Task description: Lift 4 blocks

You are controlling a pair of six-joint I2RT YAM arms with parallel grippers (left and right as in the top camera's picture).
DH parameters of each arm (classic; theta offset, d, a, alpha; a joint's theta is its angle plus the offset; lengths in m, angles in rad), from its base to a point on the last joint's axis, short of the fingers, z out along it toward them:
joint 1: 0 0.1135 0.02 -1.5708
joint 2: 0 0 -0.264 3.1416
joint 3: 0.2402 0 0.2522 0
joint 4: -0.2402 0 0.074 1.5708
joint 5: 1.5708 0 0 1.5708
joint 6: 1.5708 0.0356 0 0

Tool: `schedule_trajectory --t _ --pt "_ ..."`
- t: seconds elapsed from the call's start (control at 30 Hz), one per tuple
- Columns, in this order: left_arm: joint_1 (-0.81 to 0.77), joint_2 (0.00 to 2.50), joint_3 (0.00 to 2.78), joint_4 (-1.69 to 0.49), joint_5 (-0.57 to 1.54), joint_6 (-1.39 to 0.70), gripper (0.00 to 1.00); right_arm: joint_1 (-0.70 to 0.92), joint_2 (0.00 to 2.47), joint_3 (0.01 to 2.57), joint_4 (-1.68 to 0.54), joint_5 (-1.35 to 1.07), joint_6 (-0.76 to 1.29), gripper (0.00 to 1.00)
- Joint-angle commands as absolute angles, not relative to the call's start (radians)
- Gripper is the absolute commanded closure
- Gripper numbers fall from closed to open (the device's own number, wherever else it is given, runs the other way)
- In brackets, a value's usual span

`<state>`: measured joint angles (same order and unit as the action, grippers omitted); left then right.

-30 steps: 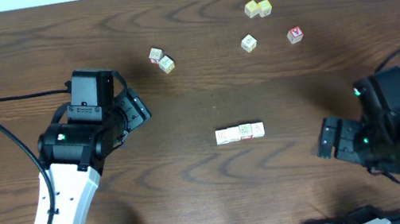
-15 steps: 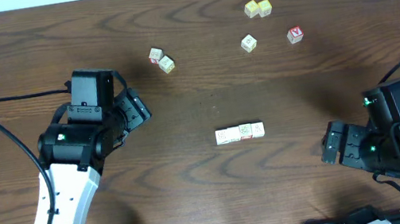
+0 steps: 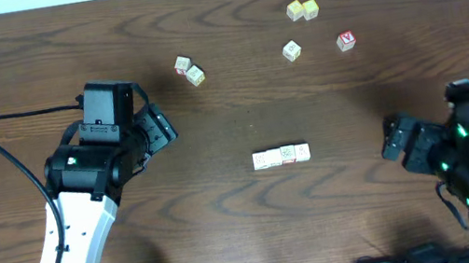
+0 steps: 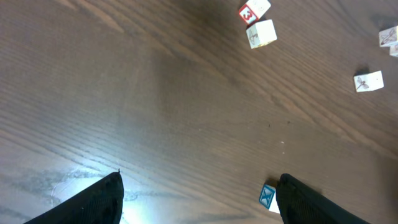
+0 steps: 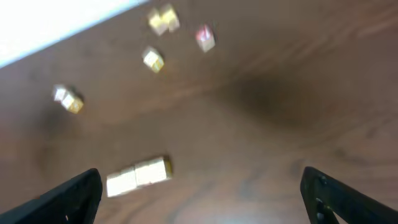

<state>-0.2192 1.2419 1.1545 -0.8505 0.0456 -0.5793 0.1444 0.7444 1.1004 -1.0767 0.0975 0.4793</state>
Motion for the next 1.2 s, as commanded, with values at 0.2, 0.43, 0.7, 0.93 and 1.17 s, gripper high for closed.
schedule_trajectory --t 0.2,0.43,0.7,0.93,1.17 --pt "-0.216 1.245 1.163 -0.852 0.036 -0.578 0.21 0.031 0.327 0.566 -0.578 -0.043 0.263 0.01" --pt "-0.216 1.245 1.163 -0.852 0.036 -0.578 0.21 0.031 0.108 0.268 -0.324 -0.105 0.200 0.01" --pt "-0.216 1.245 1.163 -0.852 0.036 -0.578 0.21 0.068 0.005 0.077 -0.079 -0.174 0.127 0.01" --pt "-0.216 1.245 1.163 -0.852 0.036 -0.578 0.21 0.080 0.005 0.009 0.027 -0.192 0.104 0.01" --pt "-0.216 1.245 1.163 -0.852 0.036 -0.578 0.21 0.083 0.005 0.005 0.009 -0.192 0.039 0.01"
